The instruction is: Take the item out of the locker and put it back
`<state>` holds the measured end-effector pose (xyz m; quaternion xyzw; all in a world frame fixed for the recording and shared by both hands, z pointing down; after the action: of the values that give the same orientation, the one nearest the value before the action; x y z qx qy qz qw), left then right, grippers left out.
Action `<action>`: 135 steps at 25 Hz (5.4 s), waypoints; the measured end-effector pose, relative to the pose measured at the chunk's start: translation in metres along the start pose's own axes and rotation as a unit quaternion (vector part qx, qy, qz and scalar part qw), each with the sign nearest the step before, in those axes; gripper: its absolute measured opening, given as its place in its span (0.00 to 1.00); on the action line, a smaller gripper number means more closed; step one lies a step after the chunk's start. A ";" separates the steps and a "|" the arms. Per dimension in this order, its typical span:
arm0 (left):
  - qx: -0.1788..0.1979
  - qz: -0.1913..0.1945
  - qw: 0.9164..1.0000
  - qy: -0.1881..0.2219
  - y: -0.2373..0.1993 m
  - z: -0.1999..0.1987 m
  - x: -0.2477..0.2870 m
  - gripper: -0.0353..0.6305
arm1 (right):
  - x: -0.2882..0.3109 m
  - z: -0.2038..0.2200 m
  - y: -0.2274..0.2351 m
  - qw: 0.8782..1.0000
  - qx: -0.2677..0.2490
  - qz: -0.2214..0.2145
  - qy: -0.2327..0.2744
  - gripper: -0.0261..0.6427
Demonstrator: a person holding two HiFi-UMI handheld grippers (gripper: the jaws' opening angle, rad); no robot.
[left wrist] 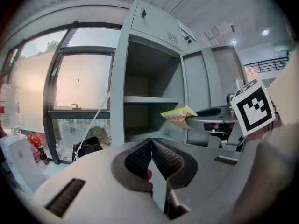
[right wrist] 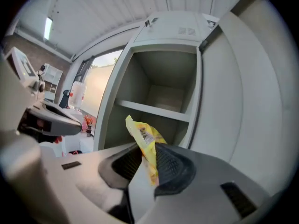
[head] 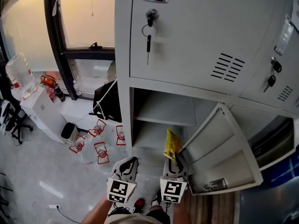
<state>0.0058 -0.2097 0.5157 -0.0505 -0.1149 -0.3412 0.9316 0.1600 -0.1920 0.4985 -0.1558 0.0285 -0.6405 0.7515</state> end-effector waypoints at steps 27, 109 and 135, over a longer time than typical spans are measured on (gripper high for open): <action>0.014 0.042 0.999 0.024 0.051 -0.017 -0.018 0.09 | -0.111 0.017 0.025 0.988 0.150 -0.003 0.046 0.17; -0.040 -0.156 0.987 0.024 -0.039 -0.006 -0.049 0.09 | 0.096 -0.131 -0.080 0.944 -0.264 -0.106 0.167 0.22; -0.021 -0.111 0.993 0.030 -0.018 -0.012 -0.049 0.09 | 0.048 -0.113 -0.039 0.979 -0.125 -0.103 0.122 0.46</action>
<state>-0.0401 -0.1949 0.4924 -0.0471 -0.0848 -0.4466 0.8894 0.1037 -0.2665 0.4097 -0.1709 0.1837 -0.7201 0.6469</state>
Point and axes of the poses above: the fingertips, and each gripper's own axes: x forward along the fingers, y to its right, z out of its underside, the point moved 2 cm from there along -x, backward along the fingers, and after that the axes turned 6 degrees about z, right-handed, at the moved point
